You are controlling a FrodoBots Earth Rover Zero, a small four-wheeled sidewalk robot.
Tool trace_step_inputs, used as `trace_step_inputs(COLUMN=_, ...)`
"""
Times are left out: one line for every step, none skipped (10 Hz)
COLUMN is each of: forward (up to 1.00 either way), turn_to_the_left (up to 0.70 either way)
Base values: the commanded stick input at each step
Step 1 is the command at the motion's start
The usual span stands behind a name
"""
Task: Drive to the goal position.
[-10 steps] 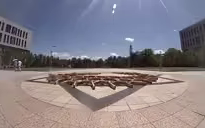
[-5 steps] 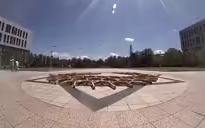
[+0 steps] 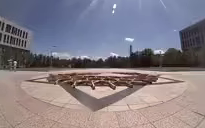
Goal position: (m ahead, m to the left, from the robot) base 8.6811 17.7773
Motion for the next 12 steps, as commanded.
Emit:
trace_step_inputs(forward=0.07, turn_to_the_left=0.0)
trace_step_inputs(forward=0.06, turn_to_the_left=0.0)
trace_step_inputs(forward=0.07, turn_to_the_left=0.0)
trace_step_inputs(forward=0.07, turn_to_the_left=0.0)
trace_step_inputs(forward=0.07, turn_to_the_left=0.0)
trace_step_inputs(forward=0.06, turn_to_the_left=0.0)
trace_step_inputs(forward=0.06, turn_to_the_left=0.0)
trace_step_inputs(forward=0.06, turn_to_the_left=0.0)
trace_step_inputs(forward=0.06, turn_to_the_left=0.0)
trace_step_inputs(forward=0.07, turn_to_the_left=0.0)
trace_step_inputs(forward=0.07, turn_to_the_left=0.0)
trace_step_inputs(forward=0.06, turn_to_the_left=0.0)
